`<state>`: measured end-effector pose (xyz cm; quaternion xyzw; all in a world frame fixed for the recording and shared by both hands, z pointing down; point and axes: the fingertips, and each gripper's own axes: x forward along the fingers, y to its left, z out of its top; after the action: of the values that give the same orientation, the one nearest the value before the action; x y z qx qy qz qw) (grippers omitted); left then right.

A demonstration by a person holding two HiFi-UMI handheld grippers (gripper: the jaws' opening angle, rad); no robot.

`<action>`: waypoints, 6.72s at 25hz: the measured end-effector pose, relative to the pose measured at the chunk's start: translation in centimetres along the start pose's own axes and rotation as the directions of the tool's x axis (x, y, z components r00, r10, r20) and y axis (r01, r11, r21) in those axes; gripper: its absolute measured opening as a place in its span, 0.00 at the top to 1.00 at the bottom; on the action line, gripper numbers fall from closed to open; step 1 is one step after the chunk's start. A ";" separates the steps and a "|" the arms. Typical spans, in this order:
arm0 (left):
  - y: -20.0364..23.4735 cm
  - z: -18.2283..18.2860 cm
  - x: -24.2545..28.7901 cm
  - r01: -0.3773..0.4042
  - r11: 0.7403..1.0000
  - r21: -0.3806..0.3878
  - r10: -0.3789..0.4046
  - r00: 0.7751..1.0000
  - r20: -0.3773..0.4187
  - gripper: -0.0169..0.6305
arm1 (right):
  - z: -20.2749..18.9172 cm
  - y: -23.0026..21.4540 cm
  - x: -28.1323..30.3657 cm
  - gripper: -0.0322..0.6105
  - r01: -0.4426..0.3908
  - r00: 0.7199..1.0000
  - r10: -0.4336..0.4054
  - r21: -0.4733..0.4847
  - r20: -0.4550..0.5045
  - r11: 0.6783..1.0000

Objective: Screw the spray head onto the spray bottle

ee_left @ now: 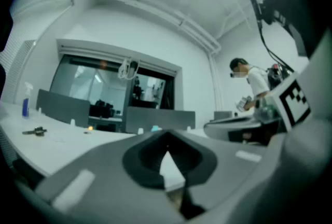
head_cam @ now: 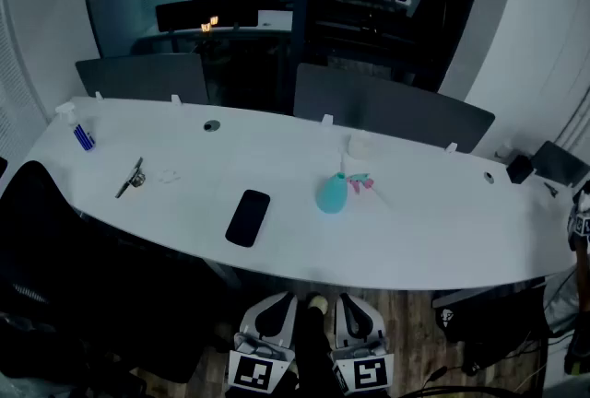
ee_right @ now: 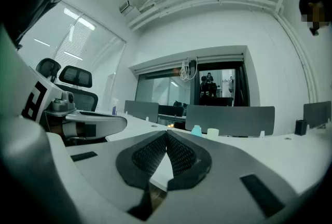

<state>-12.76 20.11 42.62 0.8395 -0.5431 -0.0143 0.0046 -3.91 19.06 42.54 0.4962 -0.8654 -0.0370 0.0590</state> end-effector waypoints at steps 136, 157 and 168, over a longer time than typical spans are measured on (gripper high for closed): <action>-5.7 -16.3 34.2 0.394 0.752 -0.529 -0.637 0.227 -0.737 0.95 | -16.6 -29.9 13.6 0.38 0.262 0.898 -0.214 0.074 -0.385 0.962; -4.6 -19.2 24.4 0.546 0.704 -0.455 -0.477 -0.112 -0.872 0.88 | -16.3 -29.0 14.6 0.38 0.274 0.887 -0.245 0.019 -0.391 0.962; -4.4 -14.3 33.1 0.431 0.804 -0.410 -0.560 0.319 -0.764 0.55 | -16.4 -28.8 14.4 0.38 0.269 0.888 -0.243 0.013 -0.391 0.963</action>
<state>5.24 -8.42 56.15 0.8525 -0.1796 0.3687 0.3240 15.78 -8.03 56.16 0.6050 -0.7646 0.0828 0.2063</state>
